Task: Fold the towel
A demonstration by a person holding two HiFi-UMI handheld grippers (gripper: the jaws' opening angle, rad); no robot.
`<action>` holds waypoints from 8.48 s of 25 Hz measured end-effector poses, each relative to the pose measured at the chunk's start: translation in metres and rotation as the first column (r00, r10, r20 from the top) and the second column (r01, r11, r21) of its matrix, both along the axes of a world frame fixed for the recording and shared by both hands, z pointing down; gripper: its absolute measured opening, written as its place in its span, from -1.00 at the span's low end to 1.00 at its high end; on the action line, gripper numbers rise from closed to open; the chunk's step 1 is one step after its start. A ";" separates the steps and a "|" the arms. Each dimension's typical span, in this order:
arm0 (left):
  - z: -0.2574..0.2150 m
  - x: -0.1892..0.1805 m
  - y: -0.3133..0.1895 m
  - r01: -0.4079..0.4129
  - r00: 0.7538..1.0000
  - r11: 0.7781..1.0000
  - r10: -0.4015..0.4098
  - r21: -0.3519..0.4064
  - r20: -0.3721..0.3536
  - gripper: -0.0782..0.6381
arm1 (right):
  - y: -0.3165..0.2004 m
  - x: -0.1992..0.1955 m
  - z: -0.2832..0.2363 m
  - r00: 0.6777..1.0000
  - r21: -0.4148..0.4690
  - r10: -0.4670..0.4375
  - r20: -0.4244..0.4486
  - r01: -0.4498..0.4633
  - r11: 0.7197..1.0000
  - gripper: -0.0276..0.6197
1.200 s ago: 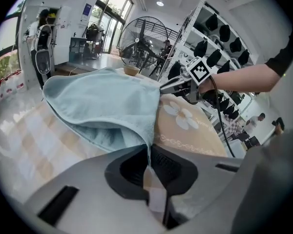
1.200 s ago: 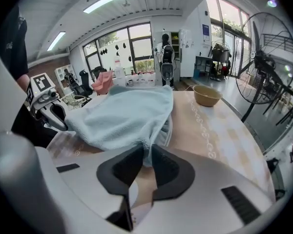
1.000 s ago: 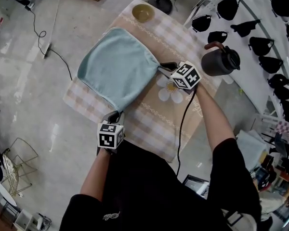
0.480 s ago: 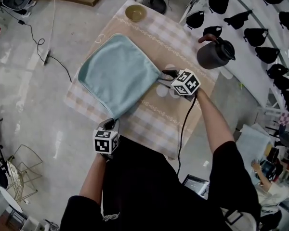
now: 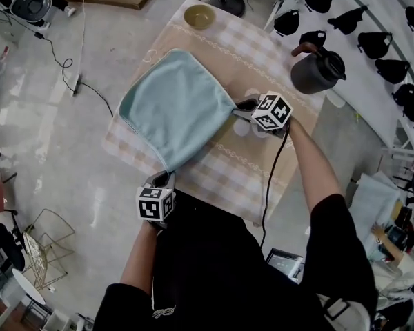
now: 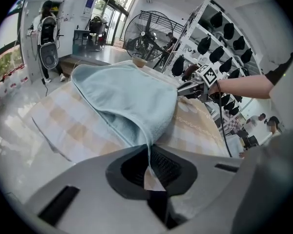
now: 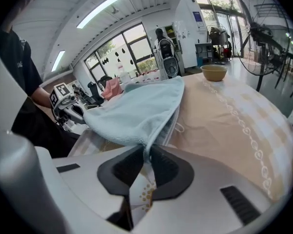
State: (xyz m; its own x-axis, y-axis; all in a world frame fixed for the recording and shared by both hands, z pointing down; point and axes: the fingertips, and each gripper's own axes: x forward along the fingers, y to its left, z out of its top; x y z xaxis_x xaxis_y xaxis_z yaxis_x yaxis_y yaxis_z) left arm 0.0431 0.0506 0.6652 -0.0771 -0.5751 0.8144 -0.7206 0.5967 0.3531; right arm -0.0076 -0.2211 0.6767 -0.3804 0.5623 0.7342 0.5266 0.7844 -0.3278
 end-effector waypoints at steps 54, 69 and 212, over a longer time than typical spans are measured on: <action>-0.035 -0.265 0.047 0.162 0.983 0.970 -0.143 0.179 -0.116 -0.73 | 0.031 -0.252 -0.071 0.986 0.114 0.165 -0.026 -0.161 0.980 -0.77; -0.018 -0.303 0.041 0.061 0.995 0.978 -0.043 0.200 -0.093 -0.33 | 0.023 -0.294 -0.038 0.957 0.246 0.282 0.064 -0.289 0.925 -0.43; -0.084 -0.293 -0.068 -0.638 0.762 0.745 0.647 0.194 0.019 -0.71 | 0.181 -0.115 -0.096 0.112 -0.014 0.993 0.018 -0.994 0.113 -0.81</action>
